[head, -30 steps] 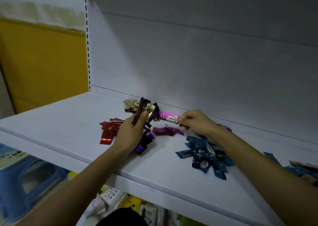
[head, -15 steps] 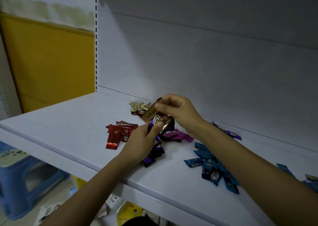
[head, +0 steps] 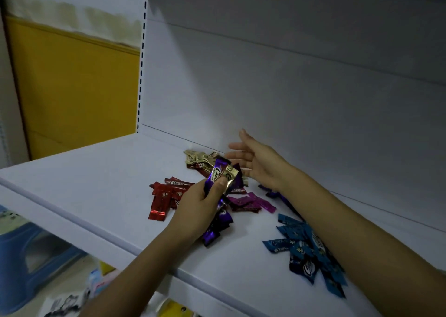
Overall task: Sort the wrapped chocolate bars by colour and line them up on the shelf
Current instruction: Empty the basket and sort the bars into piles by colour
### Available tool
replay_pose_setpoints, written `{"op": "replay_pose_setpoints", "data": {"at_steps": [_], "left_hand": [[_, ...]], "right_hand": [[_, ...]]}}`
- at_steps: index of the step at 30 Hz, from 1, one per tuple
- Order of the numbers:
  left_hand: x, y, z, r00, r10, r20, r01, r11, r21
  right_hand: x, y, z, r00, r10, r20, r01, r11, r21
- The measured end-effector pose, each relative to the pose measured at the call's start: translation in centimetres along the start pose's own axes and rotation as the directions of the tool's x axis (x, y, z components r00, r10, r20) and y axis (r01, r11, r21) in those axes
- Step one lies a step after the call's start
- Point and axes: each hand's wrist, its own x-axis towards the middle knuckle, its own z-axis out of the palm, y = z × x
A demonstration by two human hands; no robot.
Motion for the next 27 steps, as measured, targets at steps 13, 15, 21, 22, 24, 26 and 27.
{"op": "replay_pose_setpoints", "data": {"at_steps": [13, 15, 21, 22, 24, 26, 27], "left_hand": [[-0.4, -0.2, 0.1, 0.996, 0.033, 0.081, -0.037, 0.998, 0.058], [-0.4, -0.2, 0.0, 0.996, 0.029, 0.080, -0.034, 0.998, 0.061], [-0.5, -0.1, 0.3, 0.996, 0.044, 0.075, -0.044, 0.999, -0.004], [-0.4, -0.2, 0.3, 0.996, 0.043, 0.073, -0.043, 0.999, -0.003], [-0.4, -0.2, 0.3, 0.997, 0.044, 0.069, -0.045, 0.999, 0.007], [-0.4, -0.2, 0.4, 0.997, 0.045, 0.070, -0.046, 0.999, 0.011], [-0.4, -0.3, 0.4, 0.996, 0.048, 0.070, -0.049, 0.999, 0.015]], "right_hand": [[-2.8, 0.3, -1.0, 0.971, -0.156, -0.182, 0.148, 0.987, -0.055], [-2.5, 0.1, -2.8, 0.938, -0.117, -0.325, 0.118, 0.993, -0.018], [-3.3, 2.3, -11.3, 0.788, 0.108, -0.607, -0.087, 0.994, 0.064], [-3.6, 2.9, -12.5, 0.760, 0.137, -0.635, -0.112, 0.990, 0.080], [-4.0, 4.0, -14.2, 0.714, 0.143, -0.686, -0.148, 0.988, 0.052], [-4.1, 4.9, -14.9, 0.660, 0.069, -0.748, -0.148, 0.988, -0.039], [-4.1, 5.2, -14.9, 0.642, 0.002, -0.767, -0.132, 0.985, -0.108]]}}
